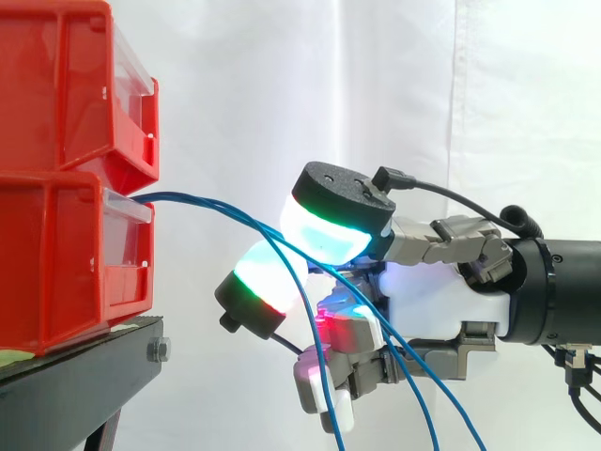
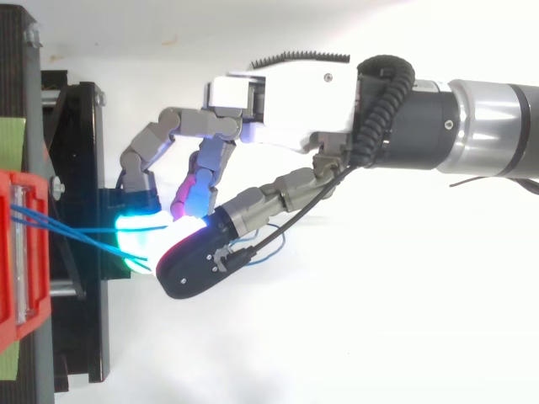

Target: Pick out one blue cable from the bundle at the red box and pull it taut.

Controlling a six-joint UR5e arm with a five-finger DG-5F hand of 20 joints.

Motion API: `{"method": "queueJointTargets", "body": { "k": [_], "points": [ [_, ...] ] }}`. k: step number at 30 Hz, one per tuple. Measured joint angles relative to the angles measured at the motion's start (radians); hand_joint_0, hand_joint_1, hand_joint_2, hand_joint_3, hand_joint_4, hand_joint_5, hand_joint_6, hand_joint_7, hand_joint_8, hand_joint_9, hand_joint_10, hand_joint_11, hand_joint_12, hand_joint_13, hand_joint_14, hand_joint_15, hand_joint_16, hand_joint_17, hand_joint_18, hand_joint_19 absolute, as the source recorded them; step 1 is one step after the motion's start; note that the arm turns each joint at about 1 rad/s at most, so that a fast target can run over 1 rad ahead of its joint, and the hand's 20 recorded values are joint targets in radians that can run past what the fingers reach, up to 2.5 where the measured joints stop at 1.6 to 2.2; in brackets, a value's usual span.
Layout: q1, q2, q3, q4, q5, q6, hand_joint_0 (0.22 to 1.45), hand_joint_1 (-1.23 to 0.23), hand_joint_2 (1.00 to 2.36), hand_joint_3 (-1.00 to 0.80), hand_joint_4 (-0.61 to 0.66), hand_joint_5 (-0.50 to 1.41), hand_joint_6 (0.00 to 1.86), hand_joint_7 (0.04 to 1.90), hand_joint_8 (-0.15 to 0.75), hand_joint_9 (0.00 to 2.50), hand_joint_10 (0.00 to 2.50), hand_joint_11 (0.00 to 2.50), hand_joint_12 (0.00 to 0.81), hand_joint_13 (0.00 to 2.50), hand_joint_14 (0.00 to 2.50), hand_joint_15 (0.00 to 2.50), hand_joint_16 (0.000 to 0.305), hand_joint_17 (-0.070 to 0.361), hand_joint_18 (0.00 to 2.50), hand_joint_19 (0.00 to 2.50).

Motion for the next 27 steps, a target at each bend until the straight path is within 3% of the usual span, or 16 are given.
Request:
{"method": "queueJointTargets", "body": {
  "k": [15,27],
  "points": [
    [0.003,0.0,0.006,-0.006,-0.011,0.0,0.63,-0.73,1.0,-0.5,0.04,-0.12,0.95,0.83,0.247,1.29,0.03,0.82,0.329,1.06,0.02,0.6,0.05,0.112,0.86,0.73],
    [0.002,0.0,0.008,-0.009,-0.013,-0.001,0.73,-0.89,1.0,-0.5,-0.13,-0.1,0.95,0.98,0.233,1.38,0.03,0.86,0.311,1.13,0.02,0.62,0.046,0.104,0.92,0.7]
  ]
}}
